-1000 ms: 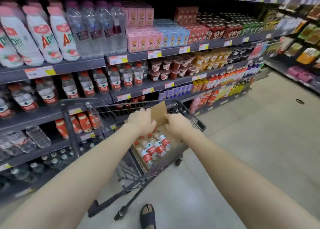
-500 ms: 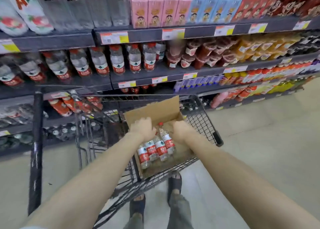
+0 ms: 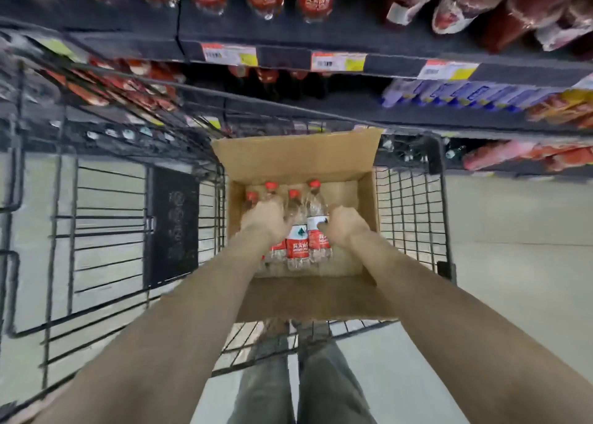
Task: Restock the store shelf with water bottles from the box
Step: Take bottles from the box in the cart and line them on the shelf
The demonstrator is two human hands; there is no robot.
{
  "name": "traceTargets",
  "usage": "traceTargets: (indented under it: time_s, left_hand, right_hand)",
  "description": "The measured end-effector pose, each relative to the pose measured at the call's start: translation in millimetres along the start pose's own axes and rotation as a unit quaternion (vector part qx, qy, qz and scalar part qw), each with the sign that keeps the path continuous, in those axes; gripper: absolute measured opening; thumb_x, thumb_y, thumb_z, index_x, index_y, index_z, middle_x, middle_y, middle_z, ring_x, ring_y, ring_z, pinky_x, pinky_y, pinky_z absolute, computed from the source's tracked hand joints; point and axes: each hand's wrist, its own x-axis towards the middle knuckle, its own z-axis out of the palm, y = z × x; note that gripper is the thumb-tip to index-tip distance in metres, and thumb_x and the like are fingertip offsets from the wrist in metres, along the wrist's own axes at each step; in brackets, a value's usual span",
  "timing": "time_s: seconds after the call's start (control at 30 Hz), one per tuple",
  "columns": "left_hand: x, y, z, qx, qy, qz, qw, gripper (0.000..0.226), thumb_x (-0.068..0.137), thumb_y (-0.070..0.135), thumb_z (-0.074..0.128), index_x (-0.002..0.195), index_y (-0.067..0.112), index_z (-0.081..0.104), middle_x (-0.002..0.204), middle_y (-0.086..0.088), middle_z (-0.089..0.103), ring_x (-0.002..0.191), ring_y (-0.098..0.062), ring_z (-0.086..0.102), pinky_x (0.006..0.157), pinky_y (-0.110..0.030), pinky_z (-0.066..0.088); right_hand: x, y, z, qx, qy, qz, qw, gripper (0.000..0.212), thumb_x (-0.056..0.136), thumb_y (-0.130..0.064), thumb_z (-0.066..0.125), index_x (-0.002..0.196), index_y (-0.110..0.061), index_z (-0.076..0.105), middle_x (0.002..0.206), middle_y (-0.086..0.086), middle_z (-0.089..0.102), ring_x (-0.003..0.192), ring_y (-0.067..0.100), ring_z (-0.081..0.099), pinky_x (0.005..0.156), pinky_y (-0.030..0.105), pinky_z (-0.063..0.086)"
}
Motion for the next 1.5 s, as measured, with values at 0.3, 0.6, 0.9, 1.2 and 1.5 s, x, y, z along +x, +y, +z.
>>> traceTargets:
  time_s: [0.3,0.6,0.9,1.2,1.5]
  left_hand:
    - [106.9,-10.3,80.0,-0.062,-0.033,-0.073,0.995,0.048,0.098,0.051,0.063,0.111,0.004,0.068,0.098,-0.011,0.070,0.086,-0.027,0.066,0.067,-0.030,0.050]
    - [143.0,5.2,114.2,0.013,-0.037,-0.095,0.995,0.067,0.081,0.057,0.081,0.126,0.010,0.063,0.126,-0.012,0.068,0.118,-0.030,0.066,0.079,-0.033,0.052]
    - [119.4,25.9,153.6,-0.071,0.010,-0.099,0.992,0.066,0.094,0.028,0.074,0.141,0.015,0.030,0.119,-0.018,0.064,0.105,-0.035,0.066,0.072,-0.040,0.047]
    - [107.4,1.3,163.2,-0.271,0.044,-0.118,0.954,0.068,0.085,0.034,0.083,0.136,0.011,0.043,0.114,-0.006,0.067,0.104,-0.027,0.065,0.084,-0.032,0.052]
    - [67.7,-29.3,105.4,-0.414,0.083,-0.016,0.906,0.067,0.077,0.023,0.093,0.130,0.022,0.052,0.101,0.025,0.065,0.088,0.017,0.062,0.087,-0.019,0.056]
  right_hand:
    - [128.7,15.0,36.1,0.112,0.038,0.025,0.993,0.052,0.095,-0.048,0.063,0.122,-0.004,0.062,0.120,0.016,0.069,0.102,0.032,0.065,0.077,0.025,0.043]
    - [151.0,22.6,72.7,0.236,0.023,0.100,0.966,0.081,0.076,-0.038,0.085,0.140,-0.011,0.044,0.117,0.003,0.059,0.098,0.018,0.060,0.075,0.026,0.049]
    - [140.1,47.9,60.2,0.330,0.083,0.130,0.931,0.073,0.066,-0.039,0.090,0.125,-0.013,0.056,0.111,0.003,0.069,0.094,0.021,0.070,0.078,0.033,0.060]
    - [122.4,64.3,56.5,0.425,0.048,0.059,0.902,0.085,0.044,-0.042,0.095,0.115,-0.020,0.055,0.104,-0.001,0.075,0.093,0.019,0.075,0.084,0.043,0.063]
    - [63.3,46.8,23.2,0.479,0.111,-0.013,0.871,0.069,0.059,-0.028,0.097,0.118,-0.025,0.062,0.102,-0.007,0.077,0.091,0.009,0.075,0.085,0.034,0.062]
